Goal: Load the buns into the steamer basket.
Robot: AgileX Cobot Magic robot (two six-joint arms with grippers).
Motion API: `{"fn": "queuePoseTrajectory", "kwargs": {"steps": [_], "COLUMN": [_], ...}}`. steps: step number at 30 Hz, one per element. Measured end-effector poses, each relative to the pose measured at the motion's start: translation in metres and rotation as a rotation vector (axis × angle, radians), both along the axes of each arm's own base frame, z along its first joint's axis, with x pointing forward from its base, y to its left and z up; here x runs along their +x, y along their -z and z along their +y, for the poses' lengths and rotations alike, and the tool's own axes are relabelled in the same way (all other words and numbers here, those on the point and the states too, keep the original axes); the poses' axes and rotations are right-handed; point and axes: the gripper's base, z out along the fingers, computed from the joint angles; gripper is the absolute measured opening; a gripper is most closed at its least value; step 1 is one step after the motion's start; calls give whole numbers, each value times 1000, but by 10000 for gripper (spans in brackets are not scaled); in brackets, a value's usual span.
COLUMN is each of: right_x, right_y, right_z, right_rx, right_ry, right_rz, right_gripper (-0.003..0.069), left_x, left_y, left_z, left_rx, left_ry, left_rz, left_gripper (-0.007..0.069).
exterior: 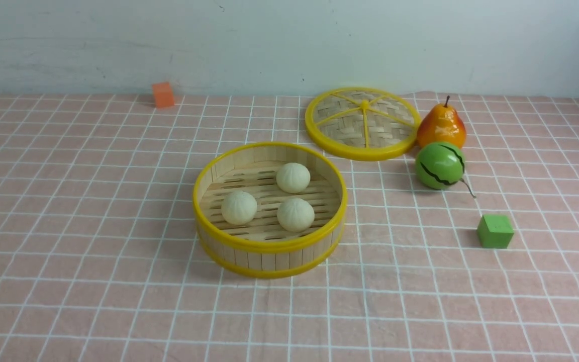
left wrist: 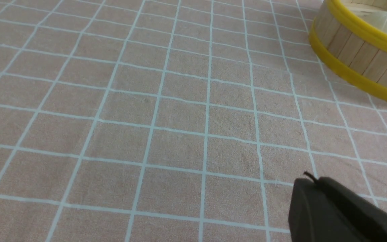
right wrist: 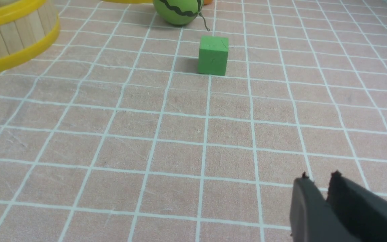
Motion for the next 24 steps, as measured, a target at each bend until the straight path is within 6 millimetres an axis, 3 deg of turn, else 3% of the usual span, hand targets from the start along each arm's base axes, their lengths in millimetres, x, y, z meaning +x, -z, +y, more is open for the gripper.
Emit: {"fn": "queuePoseTrajectory", "kwargs": {"steps": [24], "right_x": [0], "right_y": [0], "right_z": [0], "right_rx": [3], "right_ry": [0], "right_rz": [0], "right_gripper": [127], "left_x": [0], "left_y": [0], "left_z": [0], "left_rx": [0], "left_ry": [0], "left_rz": [0], "left_gripper": [-14]}}
